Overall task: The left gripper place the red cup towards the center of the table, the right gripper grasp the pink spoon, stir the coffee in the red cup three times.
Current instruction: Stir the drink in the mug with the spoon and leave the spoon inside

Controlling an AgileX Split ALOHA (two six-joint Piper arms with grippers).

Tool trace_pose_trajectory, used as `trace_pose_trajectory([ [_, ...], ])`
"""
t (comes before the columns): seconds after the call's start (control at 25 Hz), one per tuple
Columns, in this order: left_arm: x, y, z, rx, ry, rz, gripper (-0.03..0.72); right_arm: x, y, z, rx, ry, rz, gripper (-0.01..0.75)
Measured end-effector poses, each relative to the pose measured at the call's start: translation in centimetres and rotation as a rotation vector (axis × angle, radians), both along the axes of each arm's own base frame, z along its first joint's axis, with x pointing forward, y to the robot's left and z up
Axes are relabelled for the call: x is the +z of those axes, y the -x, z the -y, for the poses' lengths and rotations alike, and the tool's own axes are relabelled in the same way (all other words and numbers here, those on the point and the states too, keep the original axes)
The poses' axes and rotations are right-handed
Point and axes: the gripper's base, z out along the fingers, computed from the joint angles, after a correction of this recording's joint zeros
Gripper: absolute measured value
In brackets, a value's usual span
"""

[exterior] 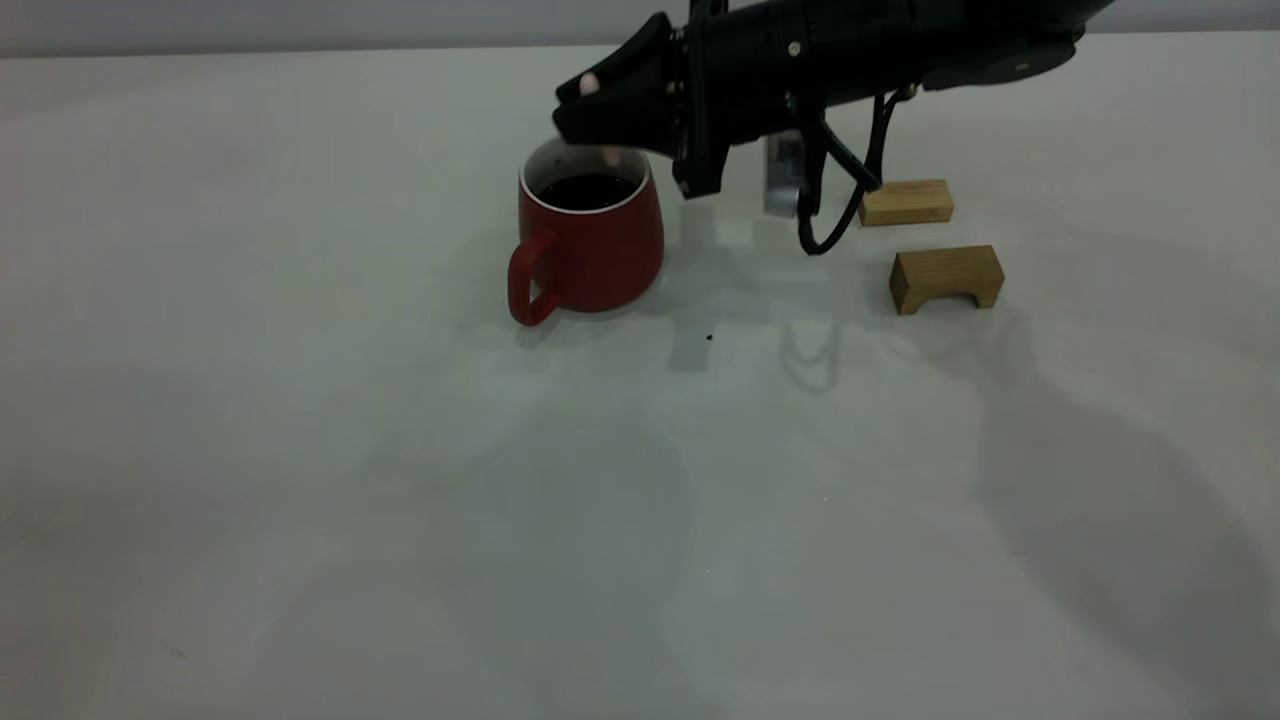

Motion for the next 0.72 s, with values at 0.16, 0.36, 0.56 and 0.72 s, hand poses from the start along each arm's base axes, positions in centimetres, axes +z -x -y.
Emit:
trace_pose_trajectory([
  [0.16, 0.0, 0.0, 0.0, 0.000, 0.000, 0.000, 0.407, 0.1, 0.9, -2.0, 0.055, -0.016, 0.006, 0.130],
  [0.36, 0.0, 0.0, 0.0, 0.000, 0.000, 0.000, 0.407, -0.1, -0.5, -3.6, 0.085, -0.051, 0.069, 0.130],
  [0.56, 0.0, 0.0, 0.0, 0.000, 0.000, 0.000, 0.407, -0.2, -2.1, -2.5, 0.050, -0.053, 0.100, 0.130],
  [0.72, 0.0, 0.0, 0.0, 0.000, 0.000, 0.000, 0.407, 0.2, -2.9, -0.6, 0.041, -0.091, 0.102, 0.130],
])
